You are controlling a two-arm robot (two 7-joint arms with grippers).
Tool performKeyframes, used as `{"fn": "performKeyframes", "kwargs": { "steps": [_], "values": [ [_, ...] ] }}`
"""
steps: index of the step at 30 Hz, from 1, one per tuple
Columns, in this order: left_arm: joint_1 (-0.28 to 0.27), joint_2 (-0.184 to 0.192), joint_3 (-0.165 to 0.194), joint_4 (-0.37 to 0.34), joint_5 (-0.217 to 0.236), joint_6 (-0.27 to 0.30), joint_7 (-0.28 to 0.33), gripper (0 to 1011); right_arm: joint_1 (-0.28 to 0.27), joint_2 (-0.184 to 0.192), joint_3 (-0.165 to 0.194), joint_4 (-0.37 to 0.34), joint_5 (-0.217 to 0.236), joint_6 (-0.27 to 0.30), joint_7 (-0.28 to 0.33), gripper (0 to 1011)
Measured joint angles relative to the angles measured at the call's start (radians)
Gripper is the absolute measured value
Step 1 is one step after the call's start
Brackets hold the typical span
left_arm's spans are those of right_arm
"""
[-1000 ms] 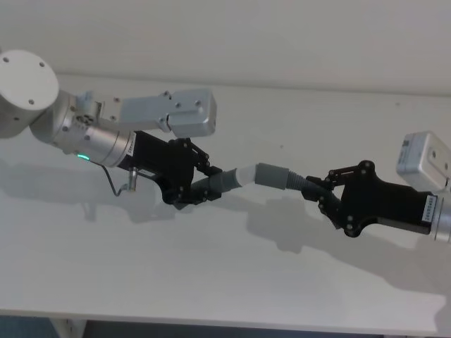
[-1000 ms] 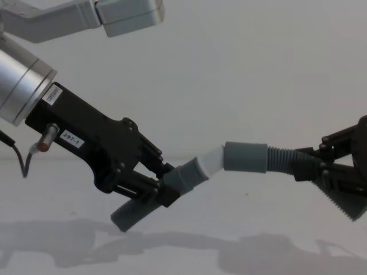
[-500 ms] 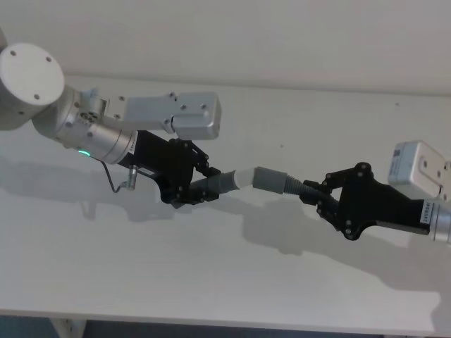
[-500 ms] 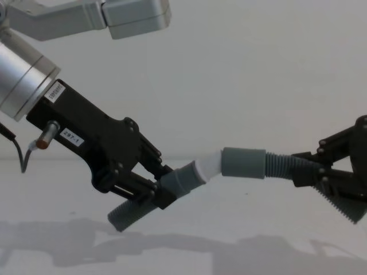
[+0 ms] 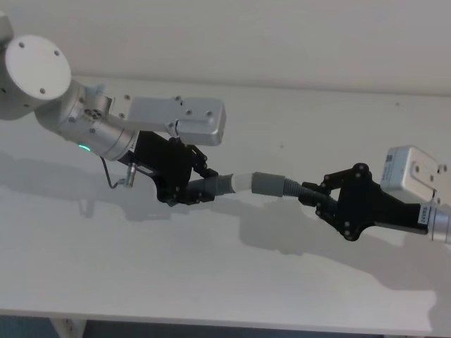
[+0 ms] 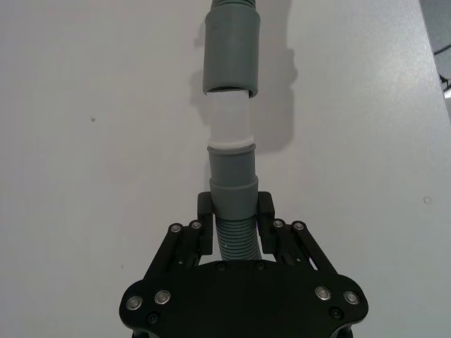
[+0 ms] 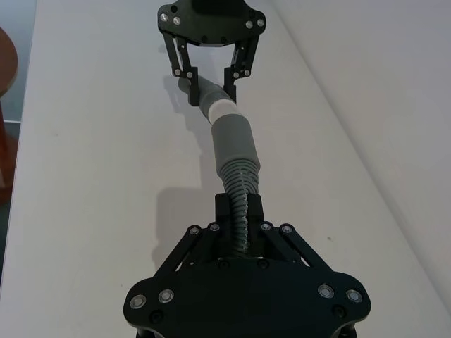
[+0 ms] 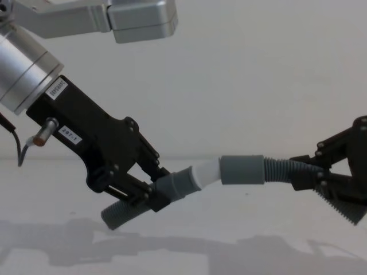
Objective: Use both hands to pick up one end of the pipe from the table, align the ends, and insert them.
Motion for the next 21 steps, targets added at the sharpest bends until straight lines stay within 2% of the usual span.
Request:
{"fn": "performKeyframes", "kwargs": {
  "steps": [12,21],
  "values": [
    [-0.043,-0.003,0.042,0.000,0.039,-0.006,-0.026,354,0.006,0.000,-0.004,-0.004,-0.015,0.004,0.000,133],
    [-0.060,-0.008,0.060,0.002,0.052,-0.006,-0.031,354,0.009,-0.002,-0.010,-0.009,-0.018,0.008,0.002,133]
  ]
}}
